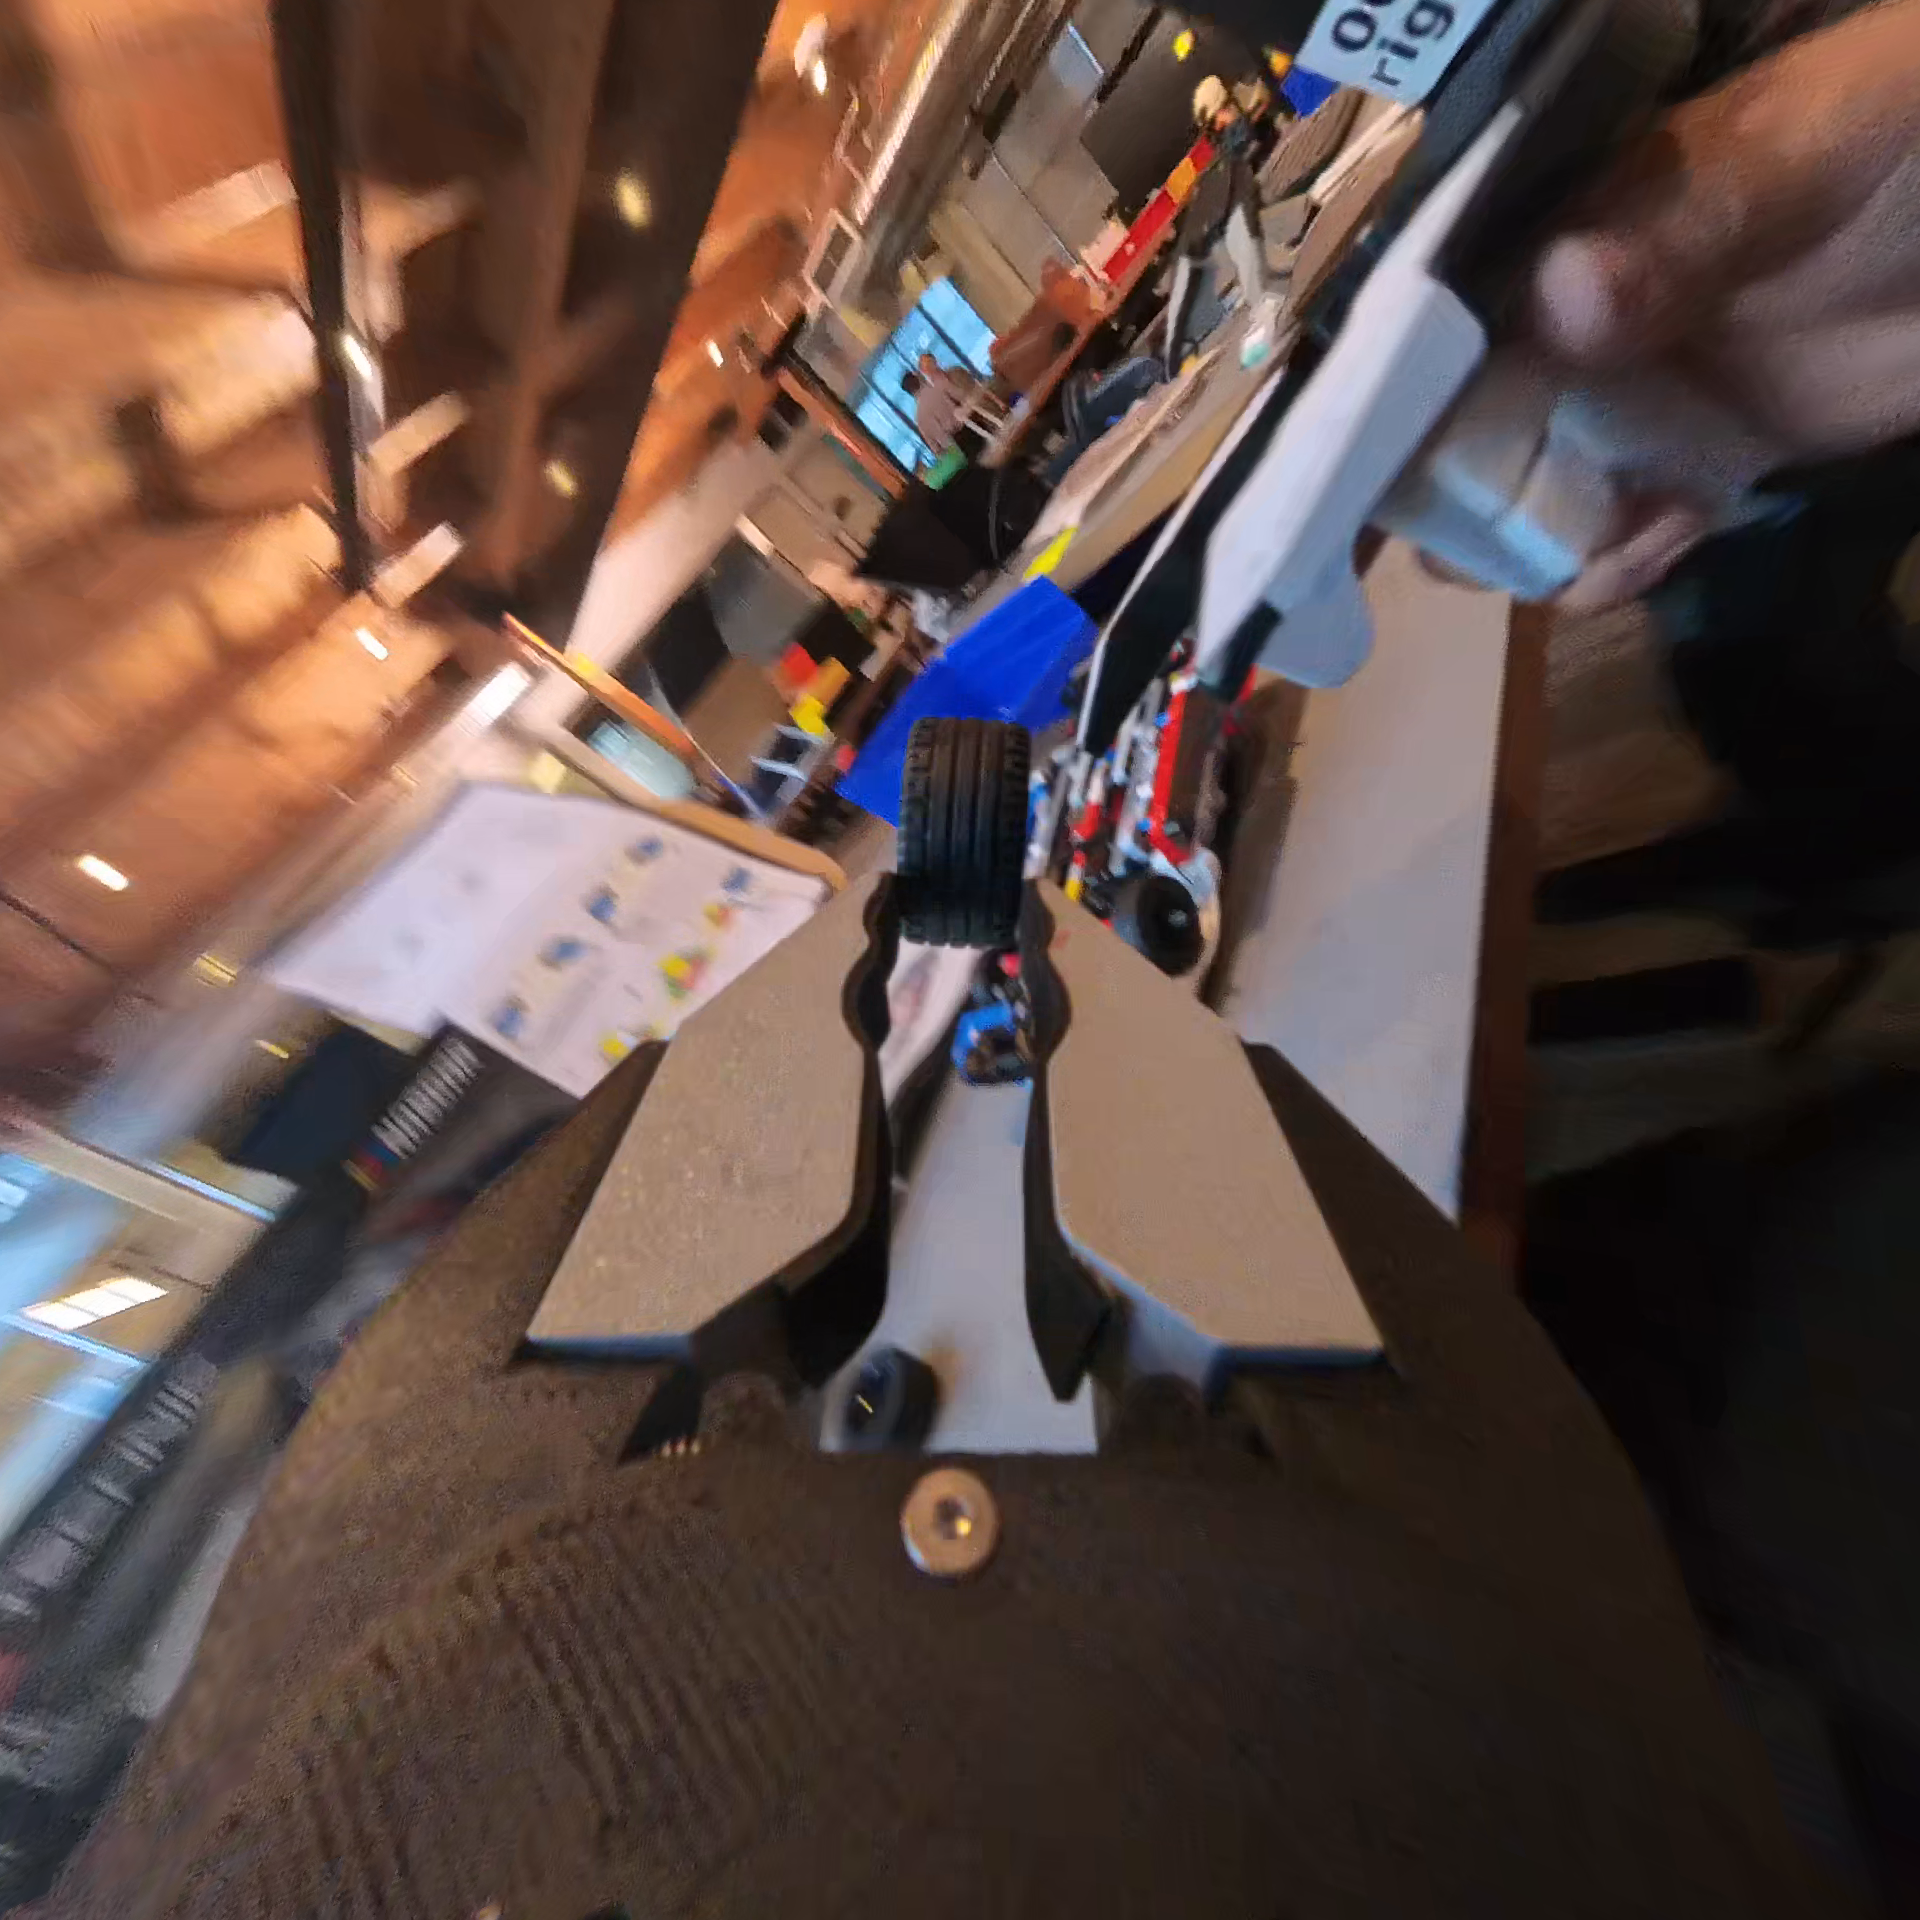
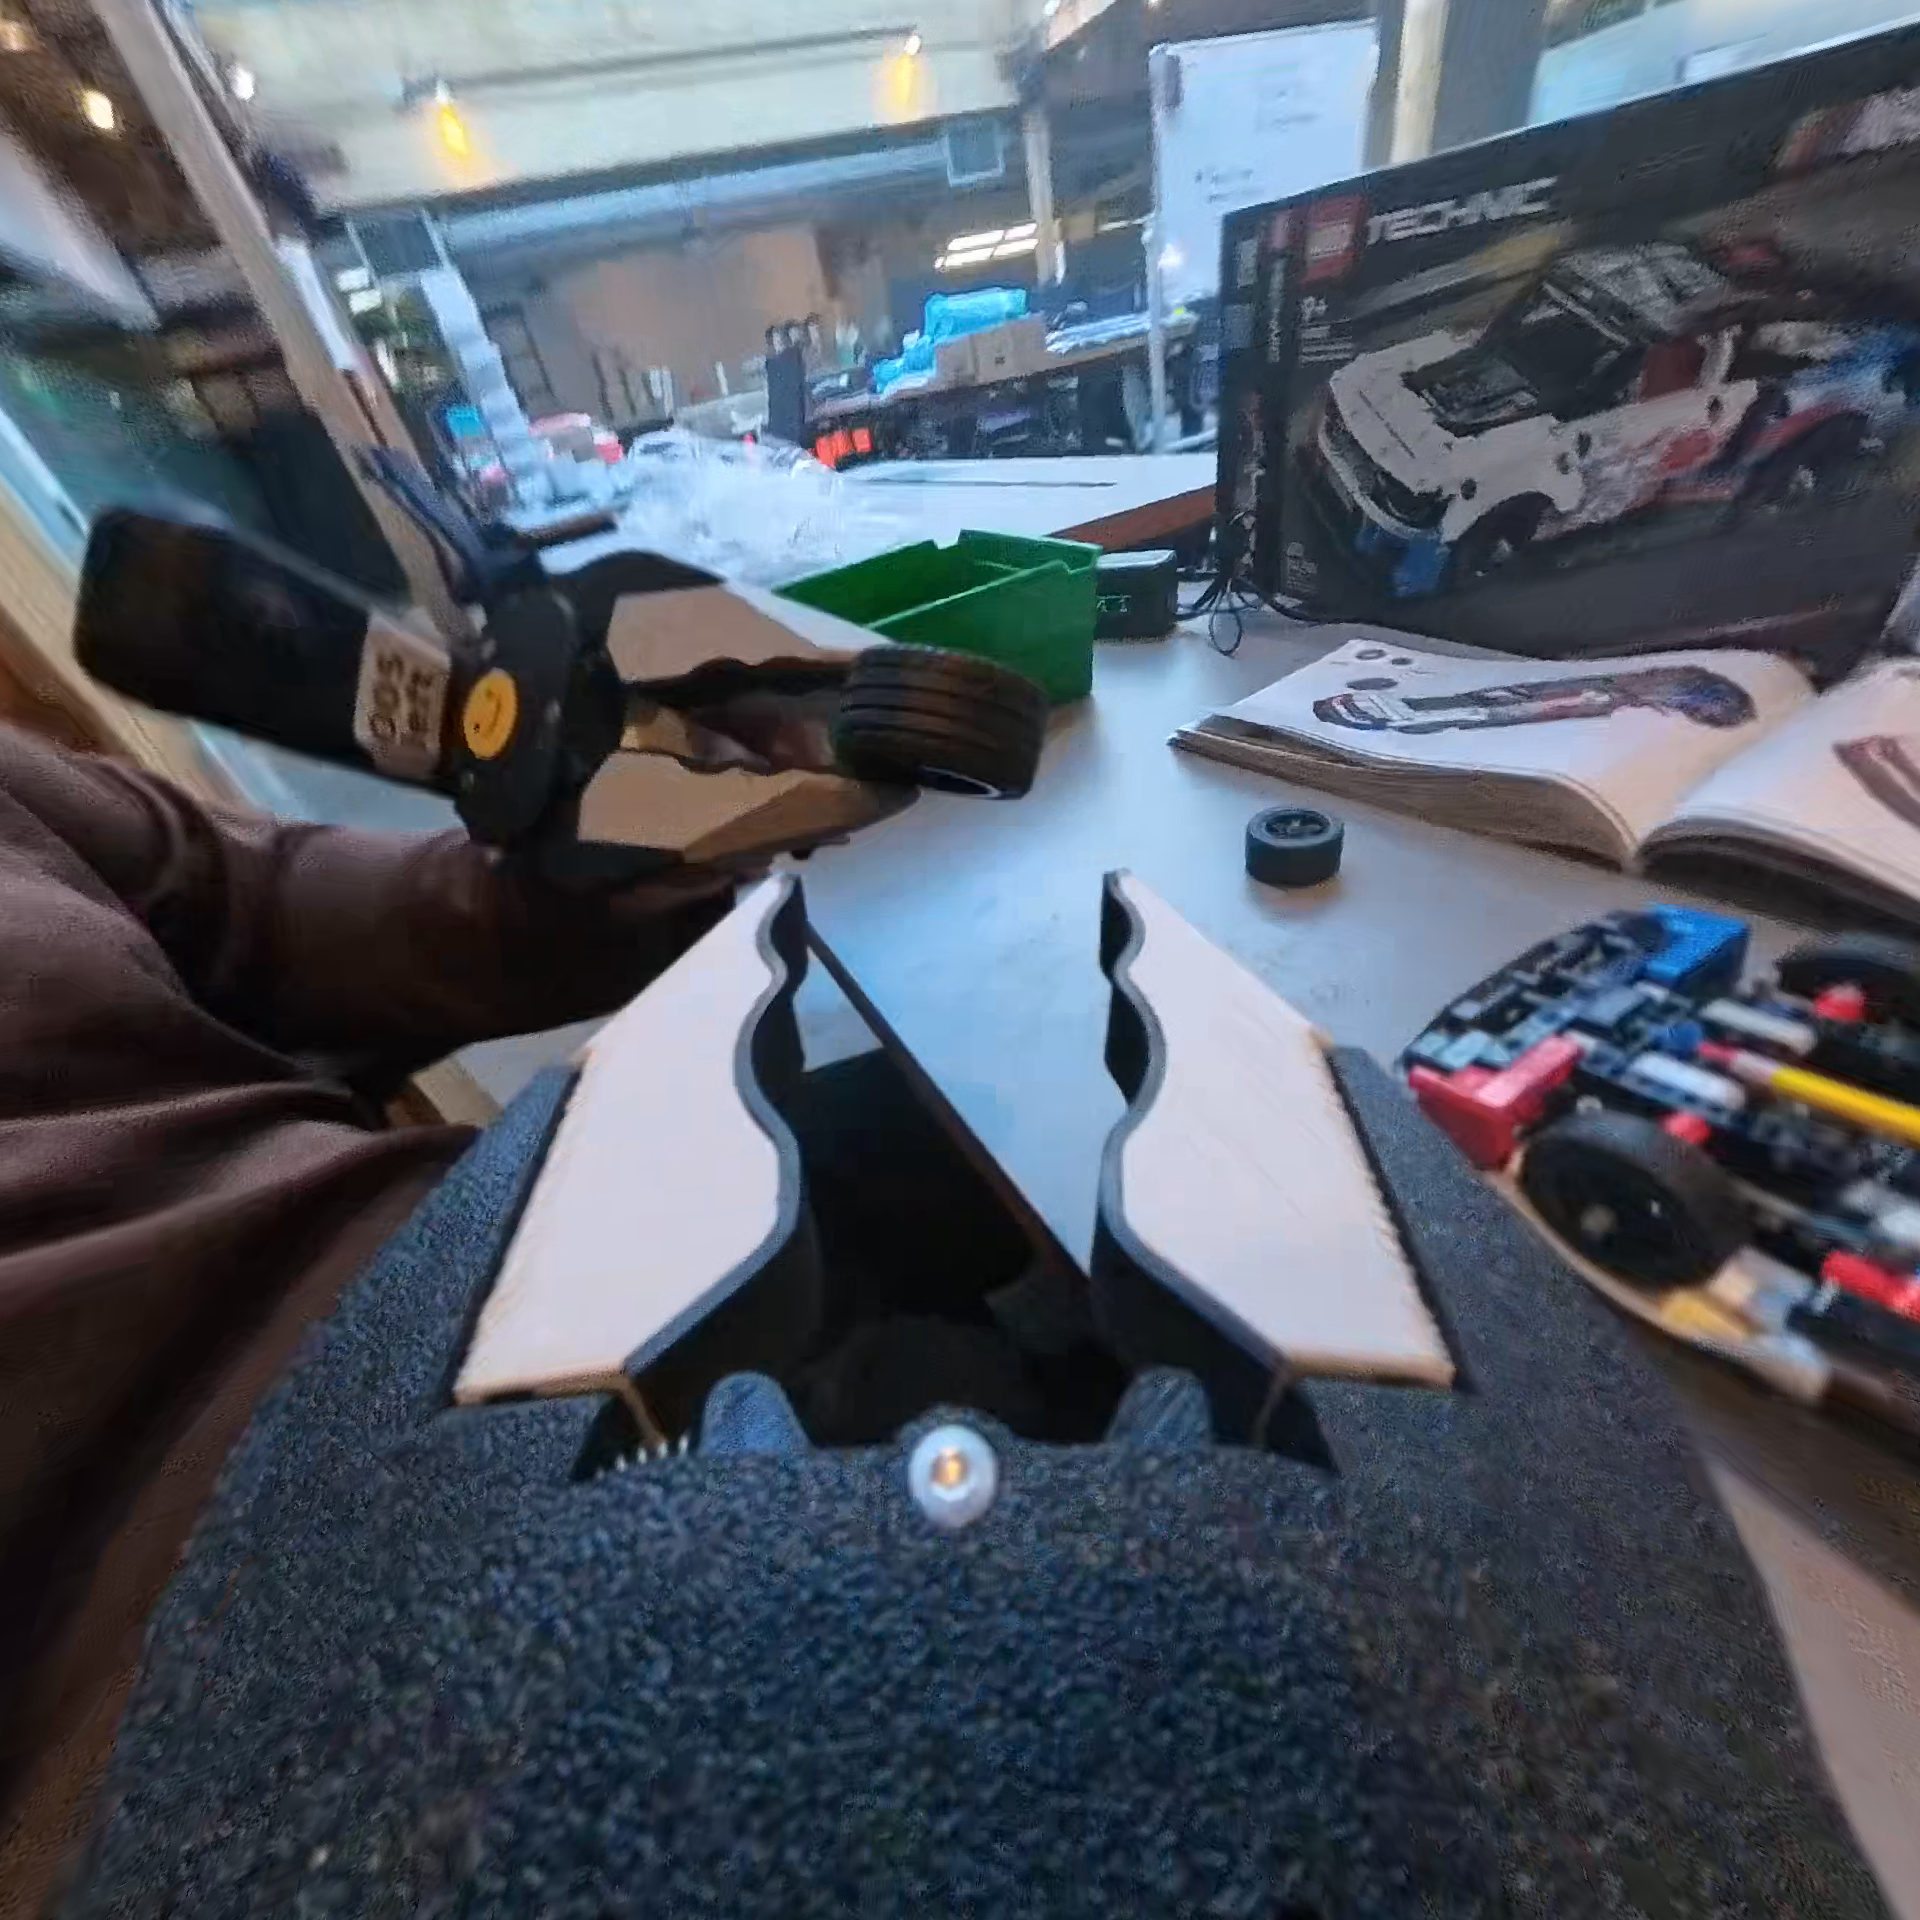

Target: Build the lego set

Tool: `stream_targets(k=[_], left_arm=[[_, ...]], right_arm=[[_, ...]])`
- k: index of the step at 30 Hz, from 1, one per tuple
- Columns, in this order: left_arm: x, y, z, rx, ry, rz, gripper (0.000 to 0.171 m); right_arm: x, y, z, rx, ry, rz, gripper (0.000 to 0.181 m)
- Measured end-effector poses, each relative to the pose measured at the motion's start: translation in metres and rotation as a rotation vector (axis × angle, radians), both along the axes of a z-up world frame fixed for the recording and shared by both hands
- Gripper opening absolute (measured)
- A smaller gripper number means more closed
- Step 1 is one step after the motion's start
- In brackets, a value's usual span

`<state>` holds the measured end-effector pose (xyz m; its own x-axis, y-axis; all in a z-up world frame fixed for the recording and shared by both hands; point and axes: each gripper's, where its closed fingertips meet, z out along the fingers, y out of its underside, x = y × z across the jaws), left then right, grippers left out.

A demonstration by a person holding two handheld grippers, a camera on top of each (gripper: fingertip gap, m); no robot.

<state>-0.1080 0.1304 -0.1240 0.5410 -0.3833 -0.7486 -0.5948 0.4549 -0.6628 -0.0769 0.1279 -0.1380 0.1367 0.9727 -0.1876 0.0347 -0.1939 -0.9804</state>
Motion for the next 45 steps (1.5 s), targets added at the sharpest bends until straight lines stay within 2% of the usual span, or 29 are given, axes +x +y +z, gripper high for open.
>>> stream_targets(k=[2,4,7,9,13,18,20,22,23,24,26,29,31,34,36,41,43,45], left_arm=[[0.032,-0.011,0.009,0.134,0.074,-0.044,0.02],[0.061,-0.023,0.017,0.211,0.073,-0.114,0.019],[0.091,-0.032,0.023,0.165,-0.036,-0.233,0.02],[0.106,-0.031,0.022,0.141,-0.057,-0.271,0.02],[0.131,-0.026,0.023,0.209,-0.04,-0.316,0.02],[0.156,0.006,0.021,0.332,0.05,-0.382,0.019],[0.166,0.026,0.014,0.317,0.039,-0.407,0.019],[0.178,0.044,0.002,0.292,0.046,-0.445,0.019],[0.185,0.051,-0.006,0.293,0.068,-0.461,0.019],[0.192,0.058,-0.011,0.312,0.088,-0.475,0.019],[0.2,0.074,-0.014,0.334,0.088,-0.474,0.02],[0.206,0.099,-0.01,0.349,0.067,-0.452,0.019],[0.209,0.107,-0.007,0.34,0.05,-0.451,0.019],[0.213,0.101,0.004,0.366,0.019,-0.453,0.02],[0.213,0.094,0.009,0.373,0.0,-0.456,0.019],[0.205,0.089,0.02,0.252,-0.099,-0.405,0.019],[0.199,0.088,0.021,0.194,-0.132,-0.365,0.019],[0.192,0.09,0.02,0.117,-0.166,-0.331,0.019]], right_arm=[[0.027,-0.003,0.006,-0.128,0.084,-0.042,0.052],[0.052,-0.011,0.013,-0.207,0.179,-0.045,0.052],[0.082,-0.016,0.024,-0.258,0.312,-0.064,0.052],[0.097,-0.014,0.032,-0.283,0.385,-0.066,0.053],[0.114,0.001,0.038,-0.337,0.453,-0.068,0.052],[0.136,0.022,0.037,-0.376,0.529,-0.022,0.056],[0.141,0.035,0.026,-0.382,0.501,-0.026,0.064],[0.144,0.05,0.024,-0.349,0.506,-0.03,0.065],[0.146,0.059,0.025,-0.326,0.516,-0.043,0.06],[0.148,0.065,0.025,-0.292,0.518,-0.045,0.049],[0.153,0.081,0.021,-0.217,0.5,-0.078,0.045],[0.165,0.097,0.019,-0.199,0.499,-0.094,0.058],[0.172,0.104,0.017,-0.189,0.477,-0.143,0.057],[0.178,0.105,0.024,-0.162,0.439,-0.211,0.051],[0.178,0.1,0.031,-0.112,0.392,-0.243,0.04],[0.172,0.093,0.044,-0.069,0.343,-0.327,0.04],[0.164,0.089,0.046,-0.039,0.334,-0.344,0.049],[0.156,0.09,0.042,-0.004,0.292,-0.394,0.049]])
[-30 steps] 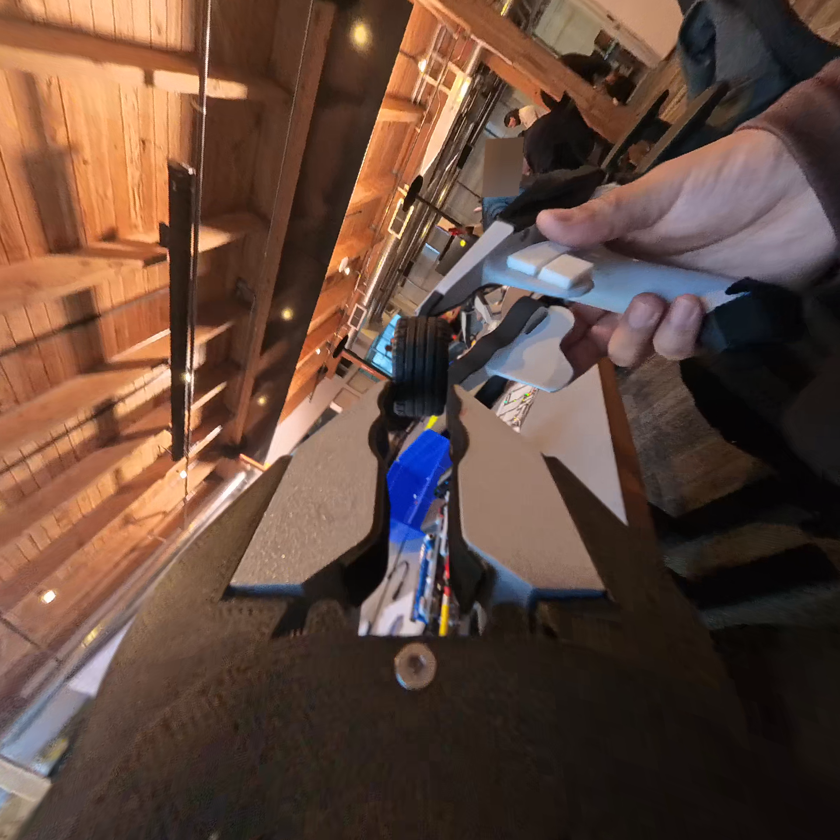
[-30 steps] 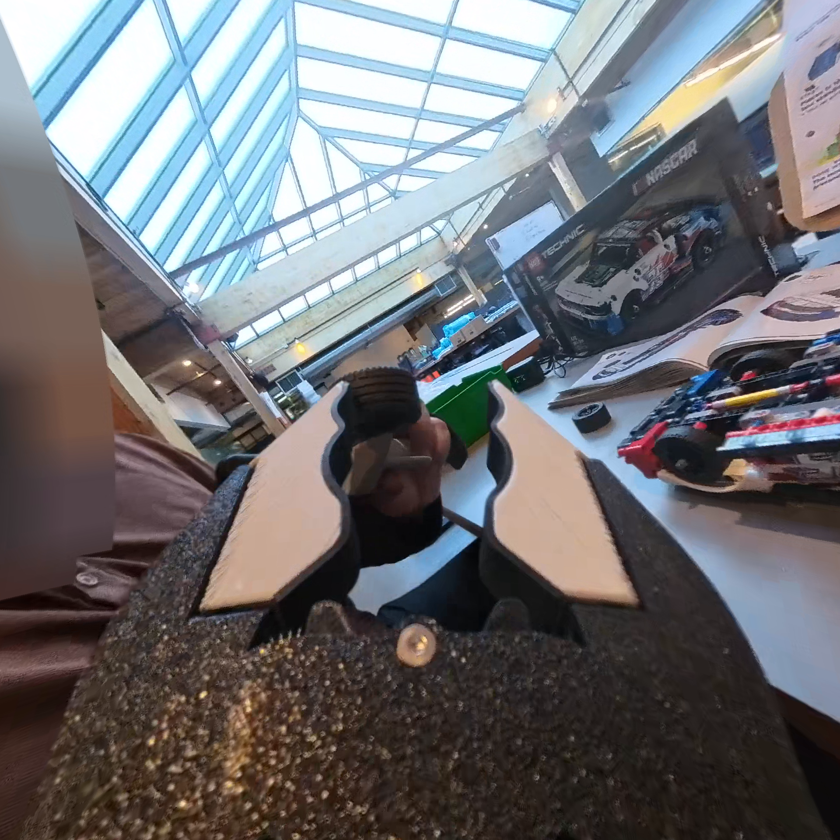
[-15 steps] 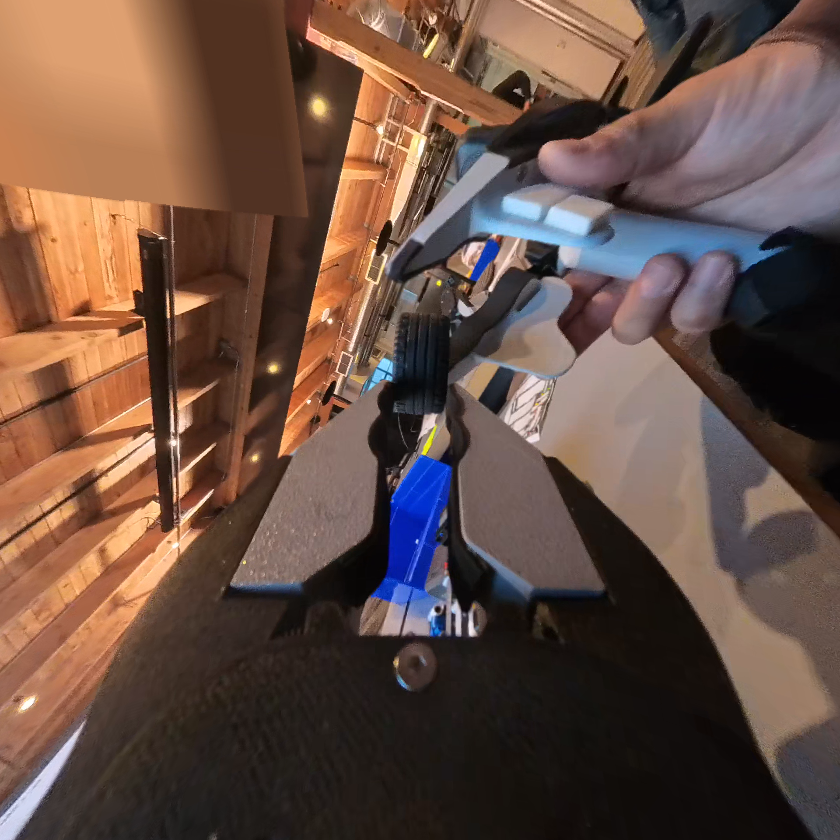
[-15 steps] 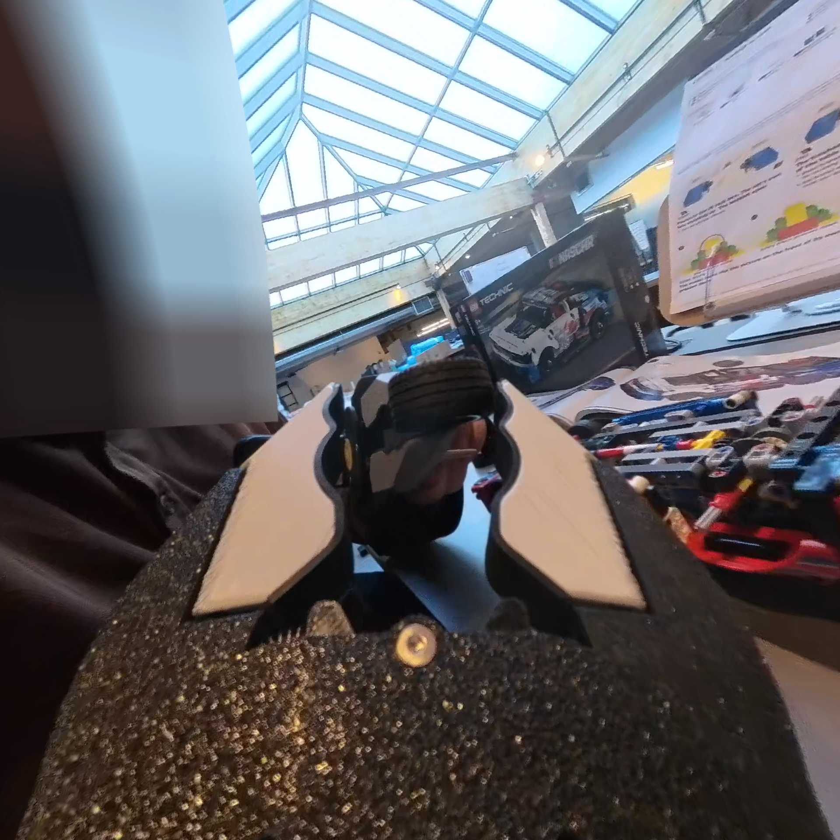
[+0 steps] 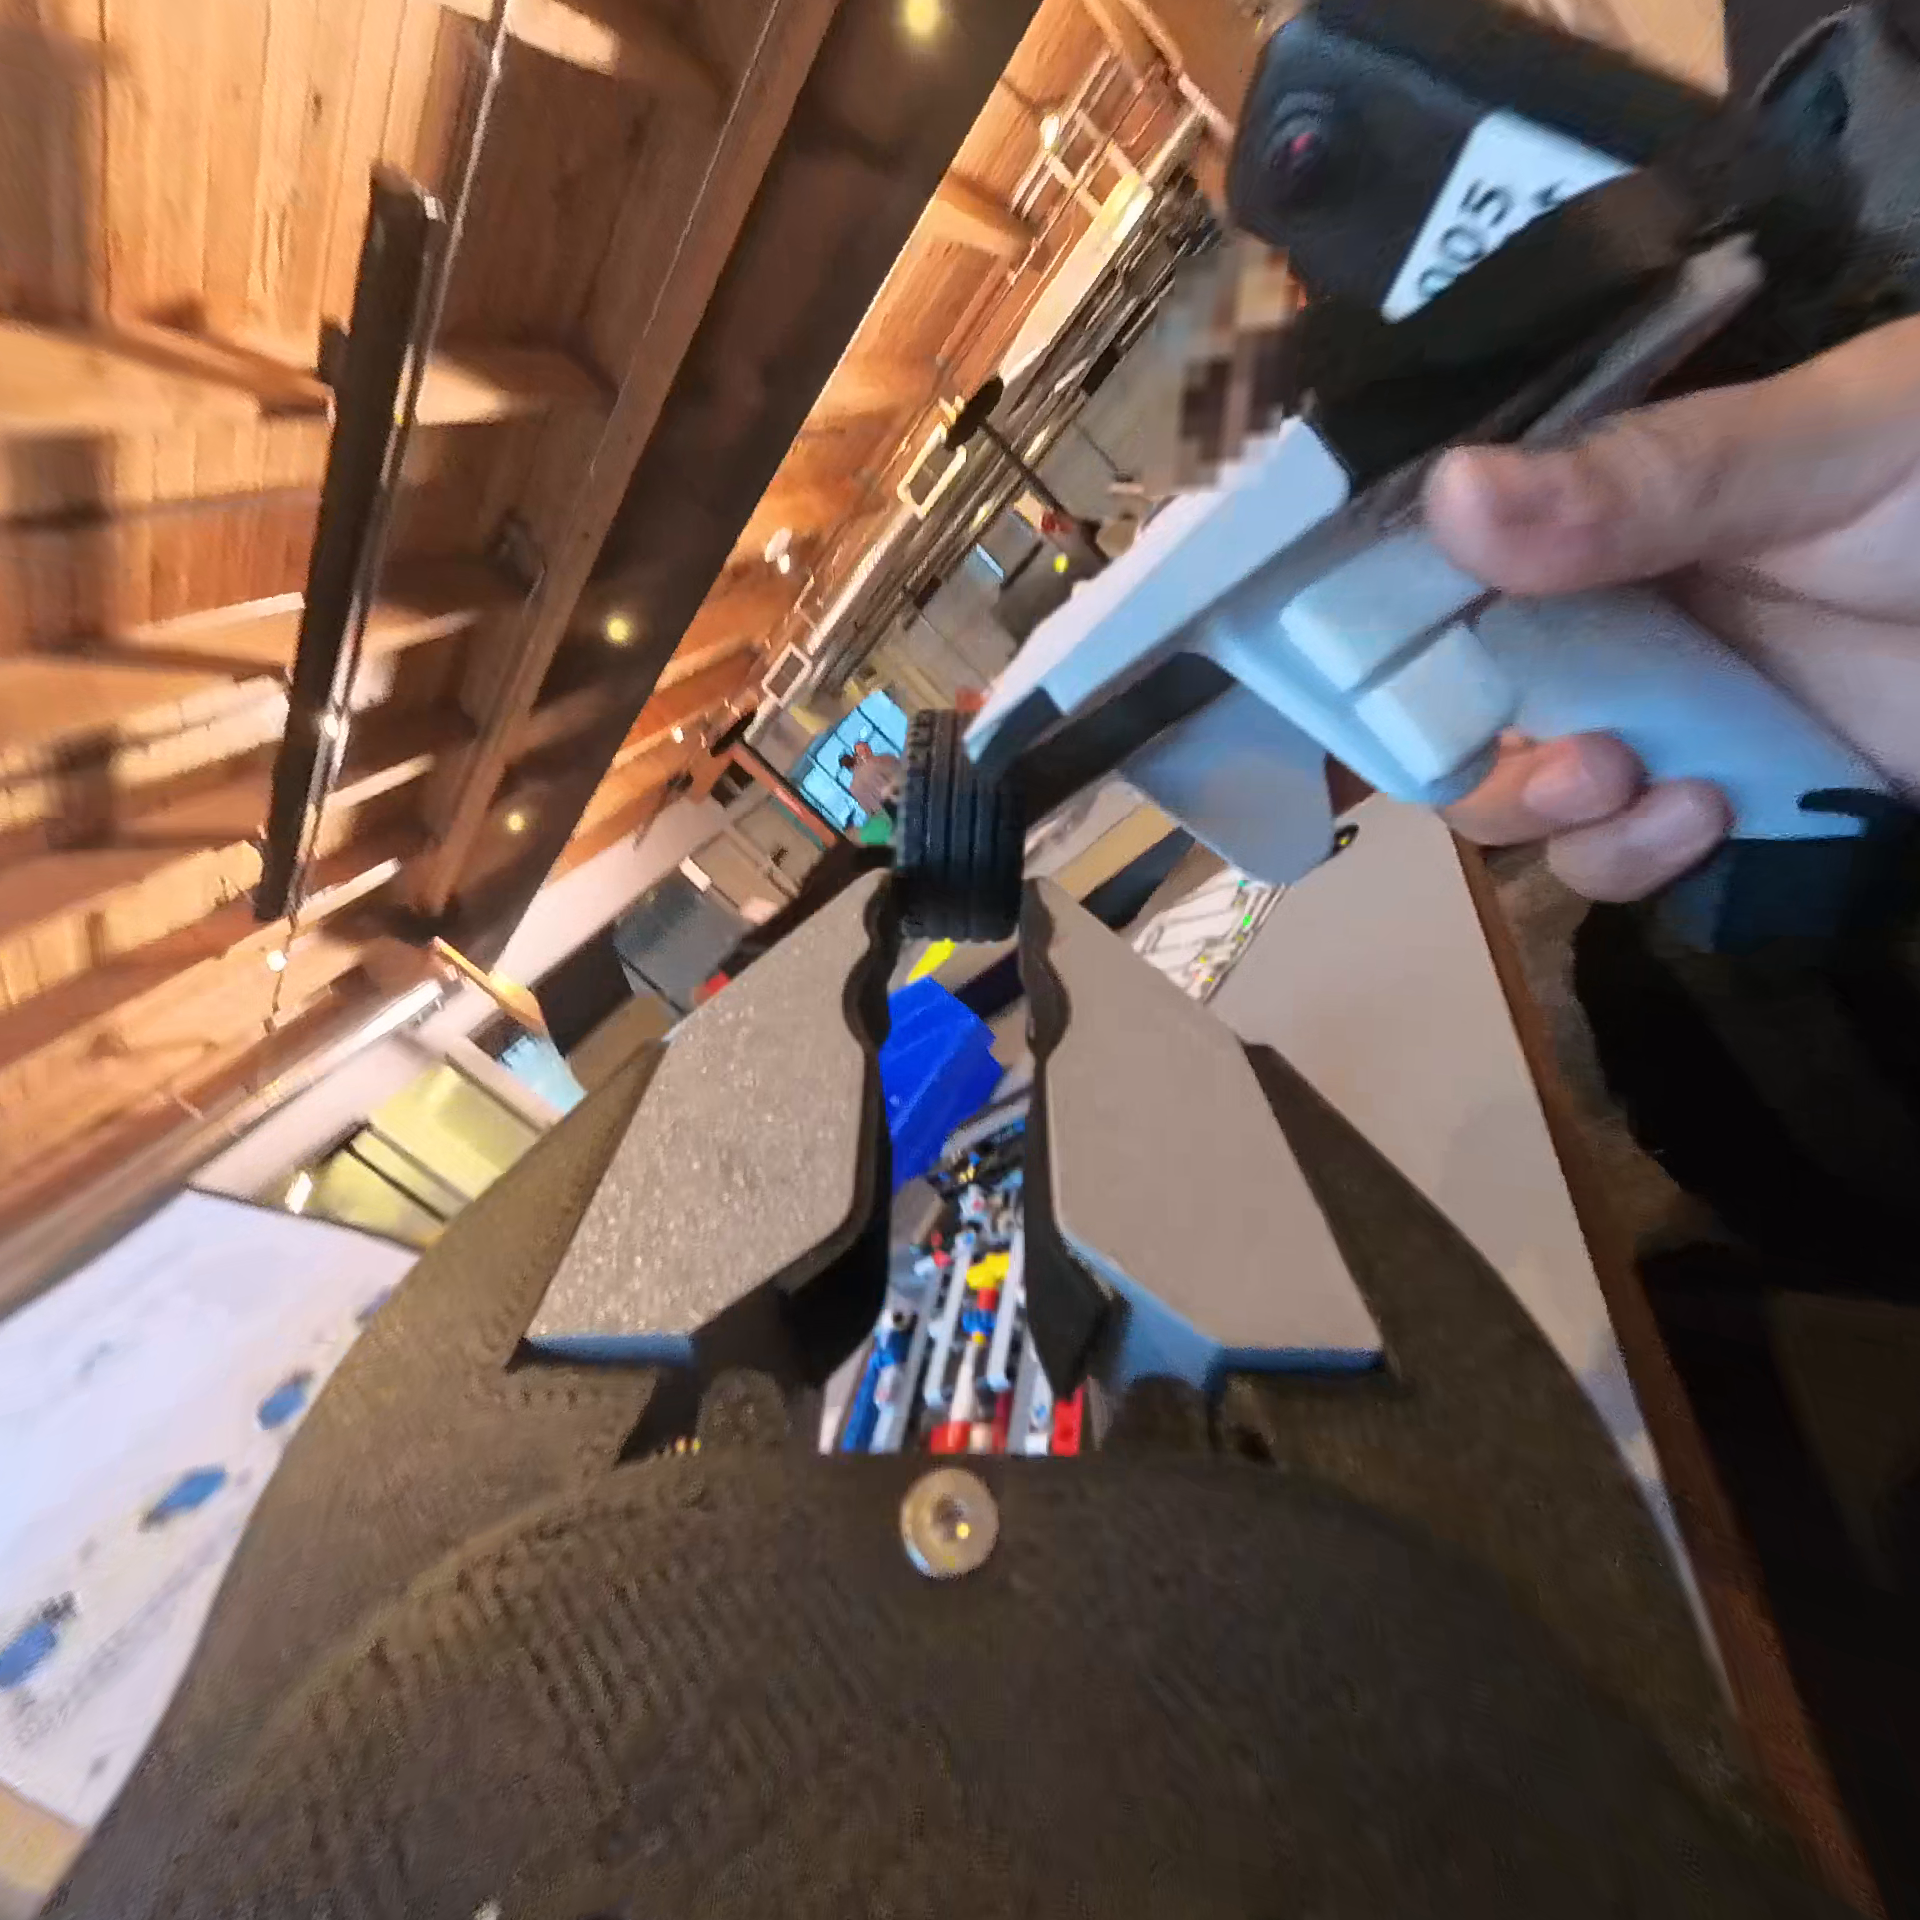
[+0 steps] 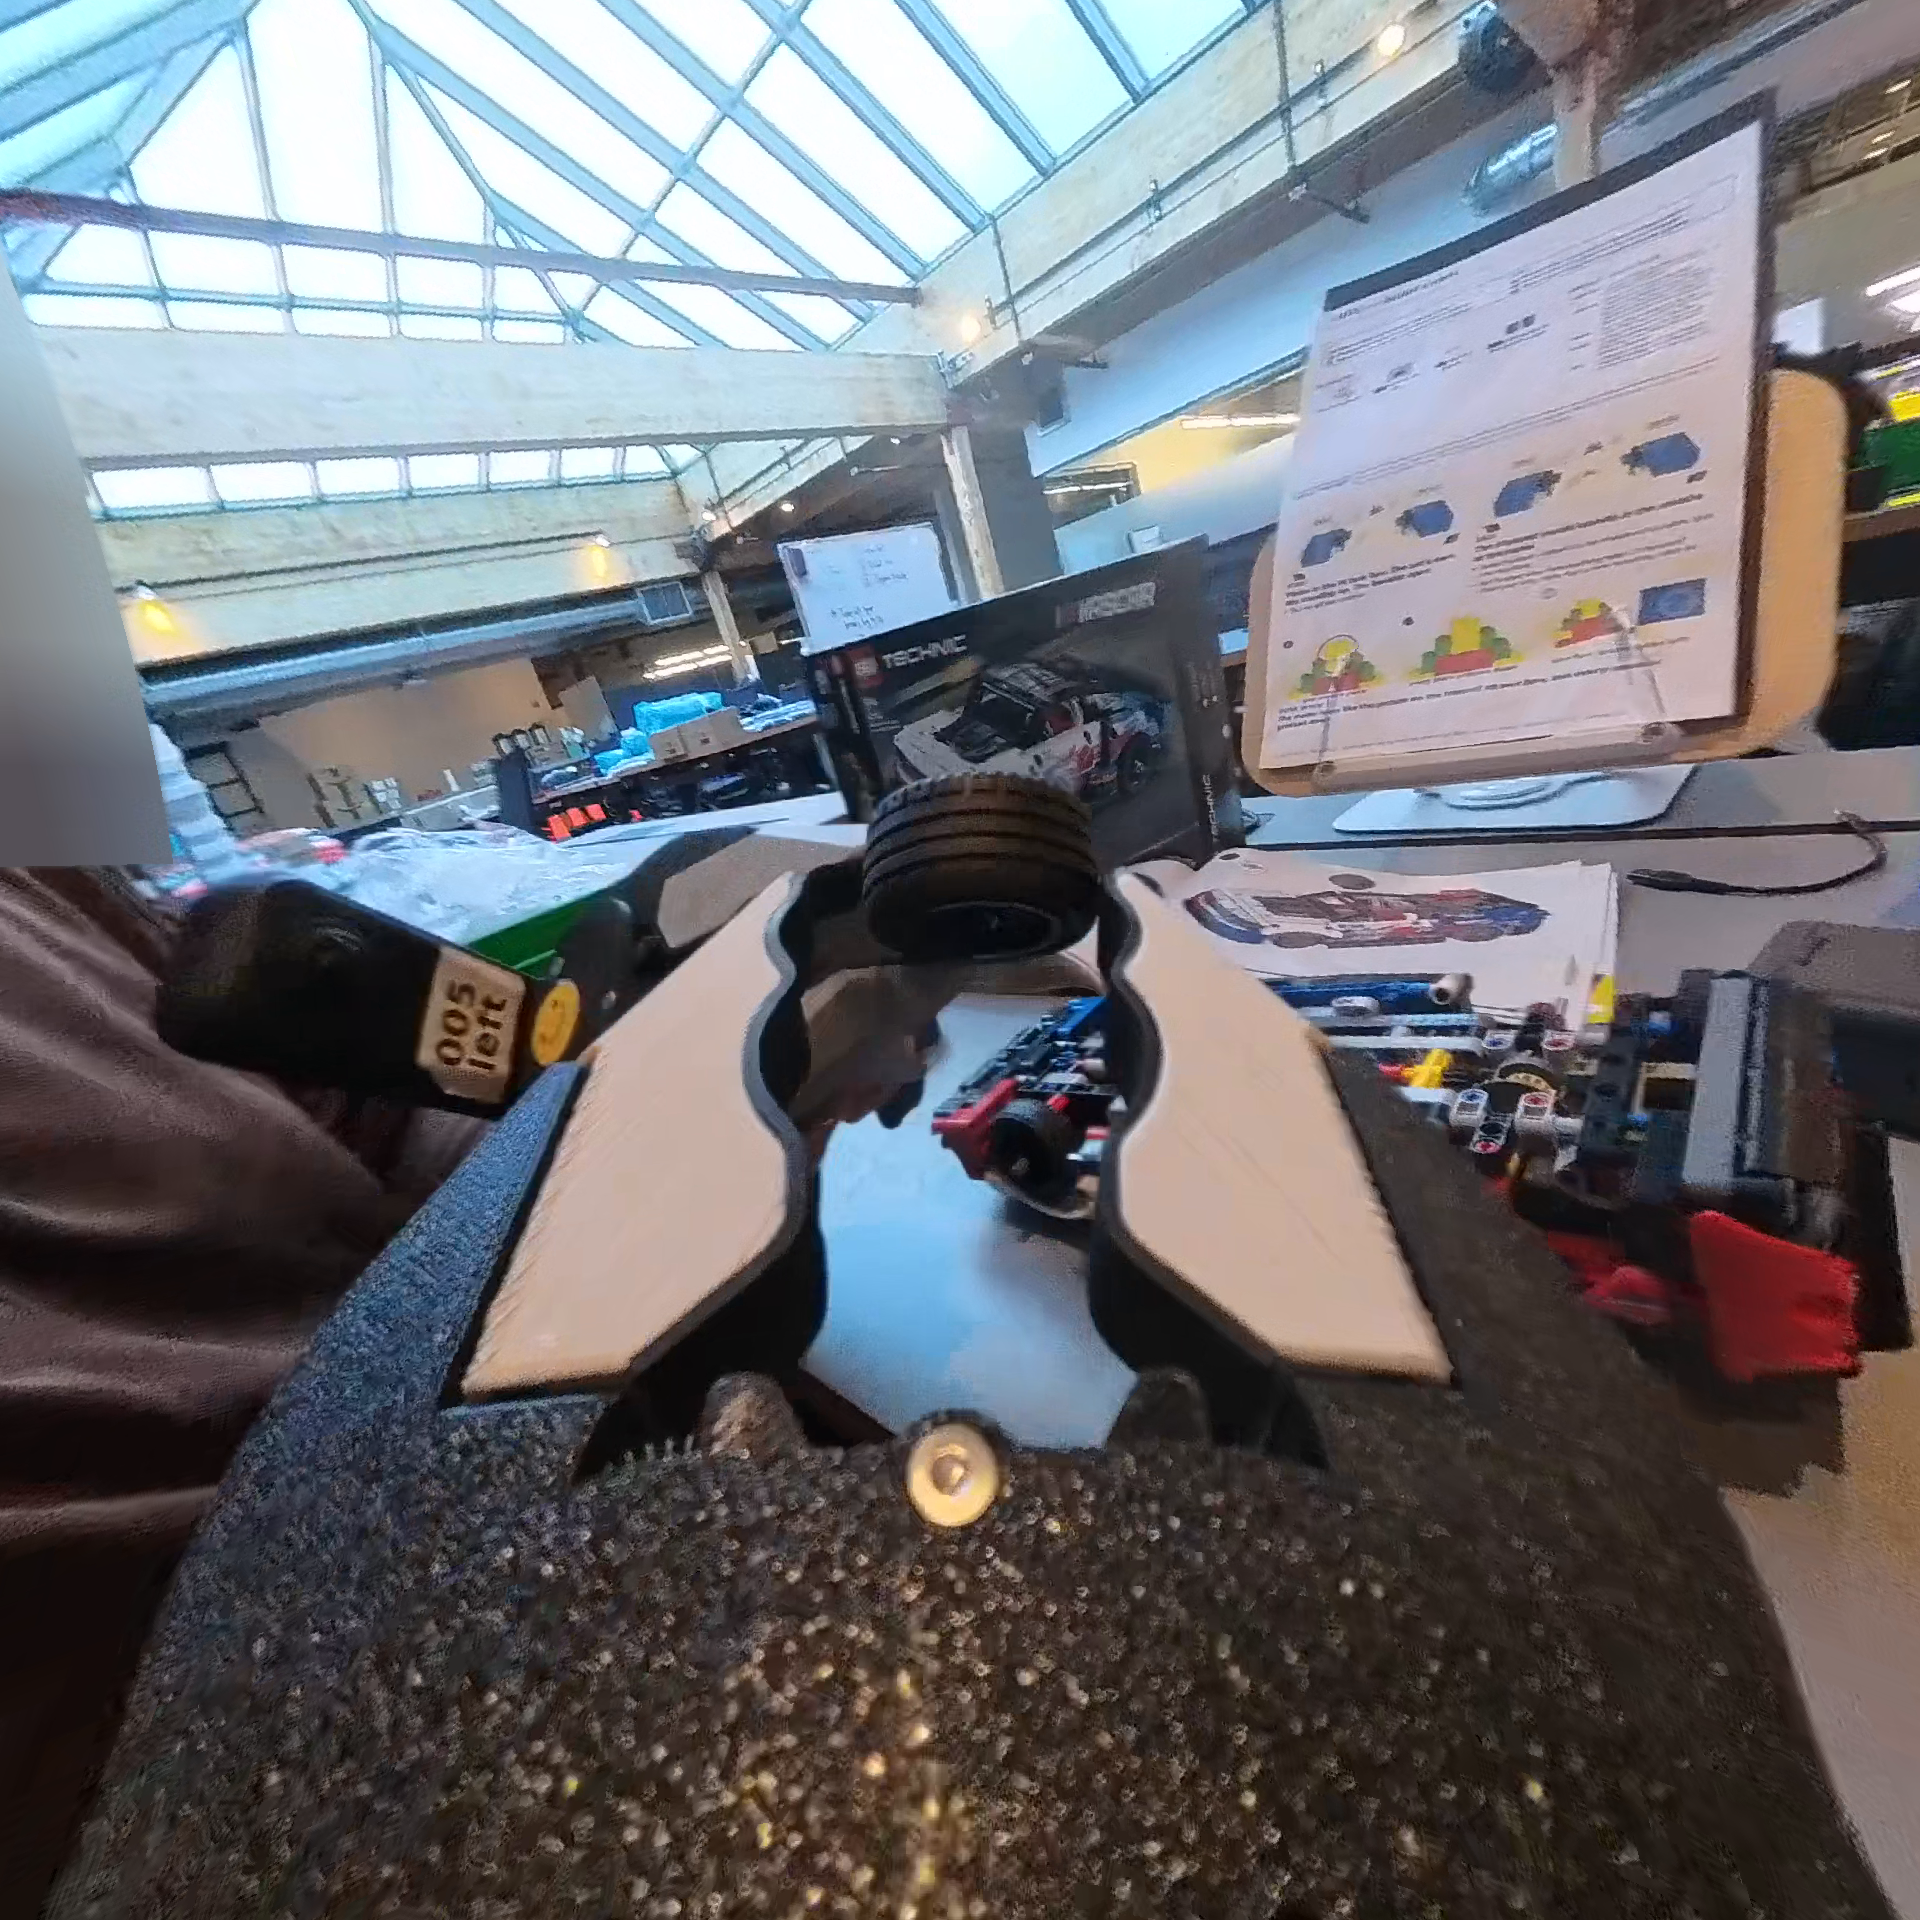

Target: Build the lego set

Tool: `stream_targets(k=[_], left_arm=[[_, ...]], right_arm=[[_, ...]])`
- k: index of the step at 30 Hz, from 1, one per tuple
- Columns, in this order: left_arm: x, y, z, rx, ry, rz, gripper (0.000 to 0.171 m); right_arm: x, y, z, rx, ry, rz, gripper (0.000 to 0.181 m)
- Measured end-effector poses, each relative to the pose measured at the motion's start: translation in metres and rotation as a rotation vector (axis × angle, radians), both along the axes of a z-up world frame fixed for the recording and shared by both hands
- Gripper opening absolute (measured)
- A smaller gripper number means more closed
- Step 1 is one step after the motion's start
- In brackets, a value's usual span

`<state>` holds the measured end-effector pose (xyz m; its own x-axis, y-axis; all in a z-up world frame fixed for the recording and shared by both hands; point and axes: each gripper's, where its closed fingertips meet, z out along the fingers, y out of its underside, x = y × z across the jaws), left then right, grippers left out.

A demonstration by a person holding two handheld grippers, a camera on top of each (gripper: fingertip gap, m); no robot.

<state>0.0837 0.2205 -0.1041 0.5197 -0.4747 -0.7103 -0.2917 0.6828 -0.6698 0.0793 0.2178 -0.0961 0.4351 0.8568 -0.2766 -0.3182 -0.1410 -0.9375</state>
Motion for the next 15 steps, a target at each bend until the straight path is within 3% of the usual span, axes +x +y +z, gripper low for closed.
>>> stream_targets(k=[5,9,12,15], left_arm=[[-0.007,-0.01,0.005,0.077,0.056,0.072,0.019],[-0.003,-0.023,0.014,0.119,0.084,0.071,0.019],[0.007,-0.029,0.008,-0.019,0.094,-0.001,0.021],[0.006,-0.026,-0.009,-0.244,0.158,-0.078,0.036]], right_arm=[[-0.006,-0.003,0.003,0.076,-0.032,-0.13,0.04],[-0.002,-0.016,0.012,0.135,-0.01,-0.136,0.039],[0.008,-0.019,0.01,0.116,0.006,-0.118,0.038],[0.024,-0.011,0.001,0.058,0.009,-0.14,0.038]])
